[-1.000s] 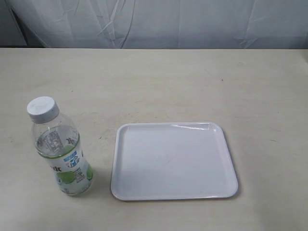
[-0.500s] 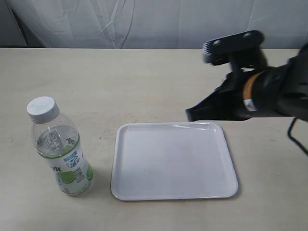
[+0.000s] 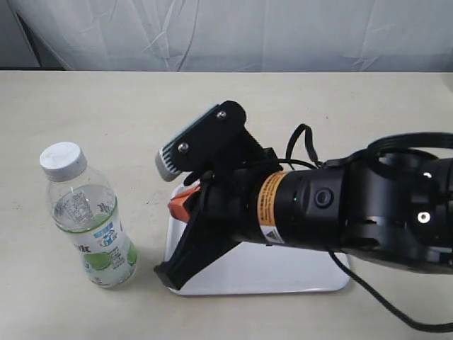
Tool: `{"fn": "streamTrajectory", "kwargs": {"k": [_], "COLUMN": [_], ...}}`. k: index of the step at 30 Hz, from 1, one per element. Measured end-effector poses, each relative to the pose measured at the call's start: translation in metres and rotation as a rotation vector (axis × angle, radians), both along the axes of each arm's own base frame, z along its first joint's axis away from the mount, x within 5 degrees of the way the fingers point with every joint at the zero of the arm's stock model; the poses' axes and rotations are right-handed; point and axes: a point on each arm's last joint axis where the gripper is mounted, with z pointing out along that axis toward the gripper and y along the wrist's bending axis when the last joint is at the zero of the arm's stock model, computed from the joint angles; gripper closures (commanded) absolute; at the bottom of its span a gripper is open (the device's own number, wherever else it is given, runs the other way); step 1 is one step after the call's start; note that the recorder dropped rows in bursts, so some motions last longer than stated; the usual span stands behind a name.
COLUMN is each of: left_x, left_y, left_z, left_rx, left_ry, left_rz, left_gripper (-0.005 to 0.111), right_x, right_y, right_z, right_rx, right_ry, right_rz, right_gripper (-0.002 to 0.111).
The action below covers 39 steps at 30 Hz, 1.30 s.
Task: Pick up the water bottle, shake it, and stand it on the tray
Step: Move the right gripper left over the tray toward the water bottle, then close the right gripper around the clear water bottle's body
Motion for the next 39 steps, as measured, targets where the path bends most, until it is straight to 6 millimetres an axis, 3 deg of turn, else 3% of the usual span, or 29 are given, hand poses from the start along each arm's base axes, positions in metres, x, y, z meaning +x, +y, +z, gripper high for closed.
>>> {"fn": "streamTrajectory", "kwargs": {"k": [5,11,21,25,30,33,39], "left_x": [0.000,0.000,0.000,0.000,0.000,0.000,0.000], "left_y": [0.000,0.000,0.000,0.000,0.000,0.000,0.000], "left_z": [0.000,0.000,0.000,0.000,0.000,0.000,0.000], "left_rx": [0.000,0.000,0.000,0.000,0.000,0.000,0.000], "left_ry": [0.000,0.000,0.000,0.000,0.000,0.000,0.000], "left_rz": [0.000,0.000,0.000,0.000,0.000,0.000,0.000], "left_gripper": [0.106,0.106,0.106,0.106,0.106,0.106,0.106], "right_x": [-0.007,-0.009,-0.007,-0.006,-0.006,-0.006,-0.007], "right_y": [0.010,0.017,0.023,0.026,0.029,0.030,0.038], "right_z": [-0.007,-0.009,-0.026,-0.035,-0.045,-0.048,-0.052], "right_rx": [0.026,0.132,0.109,0.096,0.065,0.064,0.119], "right_ry": [0.012,0.159,0.215,0.225,0.219,0.221,0.200], "right_rz": [0.050,-0.036,-0.067,-0.064,-0.044,-0.037,0.033], "right_gripper": [0.109,0.109,0.108,0.088,0.031,0.006,0.004]}}
